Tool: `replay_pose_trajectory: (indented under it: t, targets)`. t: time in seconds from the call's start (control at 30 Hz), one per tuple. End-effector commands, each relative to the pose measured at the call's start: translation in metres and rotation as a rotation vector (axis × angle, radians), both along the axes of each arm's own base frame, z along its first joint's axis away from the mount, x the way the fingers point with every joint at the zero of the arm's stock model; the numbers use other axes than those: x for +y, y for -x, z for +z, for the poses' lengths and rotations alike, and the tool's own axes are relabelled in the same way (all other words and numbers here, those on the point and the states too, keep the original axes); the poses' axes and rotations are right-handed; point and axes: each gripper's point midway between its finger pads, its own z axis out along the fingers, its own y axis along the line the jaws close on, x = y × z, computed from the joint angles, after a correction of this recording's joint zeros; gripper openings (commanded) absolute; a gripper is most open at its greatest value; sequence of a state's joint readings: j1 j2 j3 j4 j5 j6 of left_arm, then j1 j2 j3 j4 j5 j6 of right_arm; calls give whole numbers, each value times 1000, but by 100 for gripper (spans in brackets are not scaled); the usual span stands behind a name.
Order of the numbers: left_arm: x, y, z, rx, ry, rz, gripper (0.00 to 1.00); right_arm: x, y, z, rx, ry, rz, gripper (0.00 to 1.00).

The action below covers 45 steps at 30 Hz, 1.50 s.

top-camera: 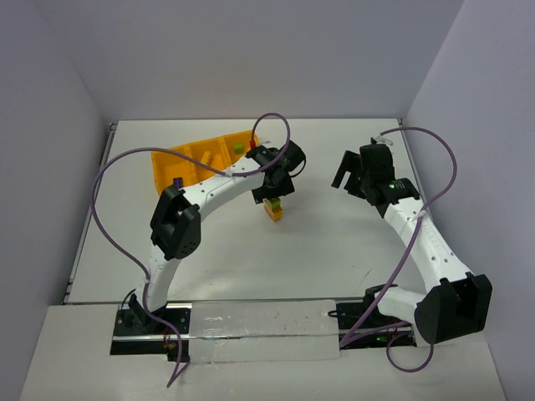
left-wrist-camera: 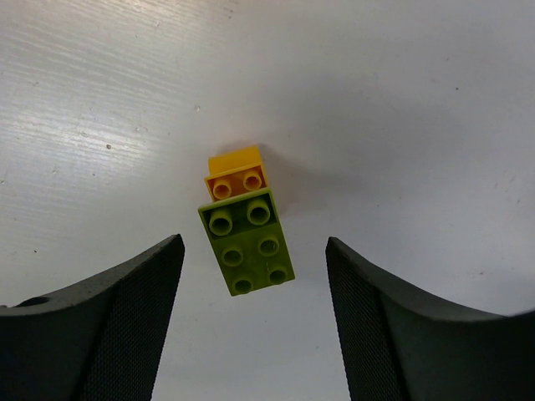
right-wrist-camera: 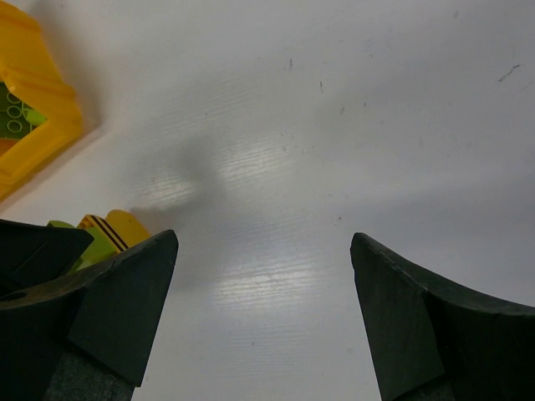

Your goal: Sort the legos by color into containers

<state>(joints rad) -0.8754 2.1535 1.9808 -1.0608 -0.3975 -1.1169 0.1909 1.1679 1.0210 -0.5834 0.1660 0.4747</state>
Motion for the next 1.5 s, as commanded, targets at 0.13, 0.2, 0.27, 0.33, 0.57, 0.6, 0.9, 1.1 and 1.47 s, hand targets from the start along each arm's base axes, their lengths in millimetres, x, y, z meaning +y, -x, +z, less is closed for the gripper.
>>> replay_pose_trajectory:
  t: [0.13,0.2,0.27,0.33,0.57,0.6,0.9,1.1,1.47]
  targets:
    - [-8,1,5,-5,20,8,64,1,-6,9,-51,-15,5,91]
    - [-8,3,2,4,21,4,59,1,-6,9,-53,-15,6,91]
    - [-8,4,0,7,19,2,54,1,-6,9,-53,-15,6,91]
    - [-7,4,0,7,17,-3,47,1,-6,9,-51,-18,6,91]
    - [-11,5,8,0,39,-48,12,4,-7,8,-49,-28,13,91]
    - [-11,6,8,-1,40,-51,8,4,-7,7,-49,-29,15,91]
    - [-22,4,39,-95,35,-391,0,3,-5,11,-58,-21,13,91]
    - [-9,10,84,-147,128,-612,0,5,-4,13,-67,-32,29,91]
    - [28,22,191,-326,666,-857,0,98,22,48,-248,-354,549,92]
